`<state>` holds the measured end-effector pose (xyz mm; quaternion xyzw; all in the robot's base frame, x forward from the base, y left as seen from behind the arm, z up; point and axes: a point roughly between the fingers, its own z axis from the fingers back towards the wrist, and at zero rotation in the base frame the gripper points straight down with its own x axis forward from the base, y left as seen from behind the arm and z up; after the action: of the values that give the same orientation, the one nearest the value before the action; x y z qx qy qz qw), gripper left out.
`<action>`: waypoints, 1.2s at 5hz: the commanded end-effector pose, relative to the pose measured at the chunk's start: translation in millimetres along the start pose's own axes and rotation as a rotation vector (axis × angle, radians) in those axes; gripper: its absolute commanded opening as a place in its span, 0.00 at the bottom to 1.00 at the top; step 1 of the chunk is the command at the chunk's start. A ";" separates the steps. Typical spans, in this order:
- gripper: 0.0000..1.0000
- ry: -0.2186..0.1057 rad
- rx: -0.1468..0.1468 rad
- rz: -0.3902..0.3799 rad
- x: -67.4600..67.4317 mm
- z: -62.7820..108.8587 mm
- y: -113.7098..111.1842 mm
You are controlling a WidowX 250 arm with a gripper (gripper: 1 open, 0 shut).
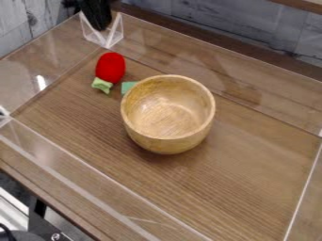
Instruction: Move the red fruit to the left side of the table
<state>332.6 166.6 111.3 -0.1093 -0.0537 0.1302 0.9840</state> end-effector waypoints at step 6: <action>1.00 -0.004 0.037 -0.086 24.9 7.9 -24.3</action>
<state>355.4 149.2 99.0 -0.1047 -0.0206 0.0972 0.9895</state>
